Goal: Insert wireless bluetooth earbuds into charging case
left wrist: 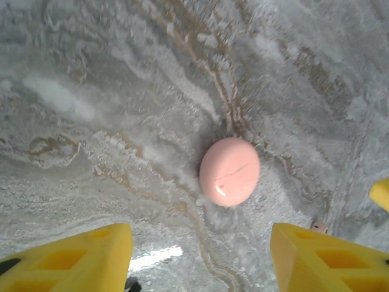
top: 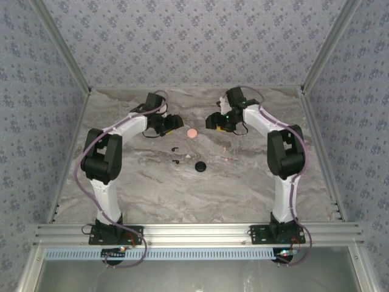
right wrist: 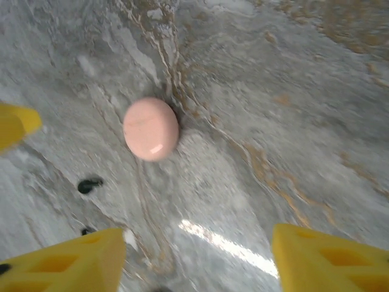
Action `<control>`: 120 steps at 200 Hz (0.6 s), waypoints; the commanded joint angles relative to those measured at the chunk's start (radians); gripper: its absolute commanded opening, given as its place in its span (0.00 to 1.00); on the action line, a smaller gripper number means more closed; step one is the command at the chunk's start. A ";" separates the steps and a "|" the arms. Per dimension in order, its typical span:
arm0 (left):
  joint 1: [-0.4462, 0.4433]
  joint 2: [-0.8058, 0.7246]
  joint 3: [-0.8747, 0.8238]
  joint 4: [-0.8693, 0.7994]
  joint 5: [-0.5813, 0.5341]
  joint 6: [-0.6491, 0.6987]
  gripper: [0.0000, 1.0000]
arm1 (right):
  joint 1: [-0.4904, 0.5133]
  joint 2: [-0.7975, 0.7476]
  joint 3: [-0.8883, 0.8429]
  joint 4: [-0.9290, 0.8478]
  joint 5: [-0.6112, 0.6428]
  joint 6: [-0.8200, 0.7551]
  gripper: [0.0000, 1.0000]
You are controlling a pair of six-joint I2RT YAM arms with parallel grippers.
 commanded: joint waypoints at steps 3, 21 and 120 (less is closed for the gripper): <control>-0.015 -0.001 -0.028 0.090 0.045 -0.088 0.58 | 0.017 0.101 0.117 -0.073 -0.116 0.002 0.54; -0.025 0.021 -0.022 0.104 0.047 -0.101 0.57 | 0.027 0.167 0.193 -0.093 -0.149 0.011 0.45; -0.060 0.113 0.021 0.123 0.060 -0.136 0.48 | 0.045 0.327 0.361 -0.126 -0.200 0.062 0.28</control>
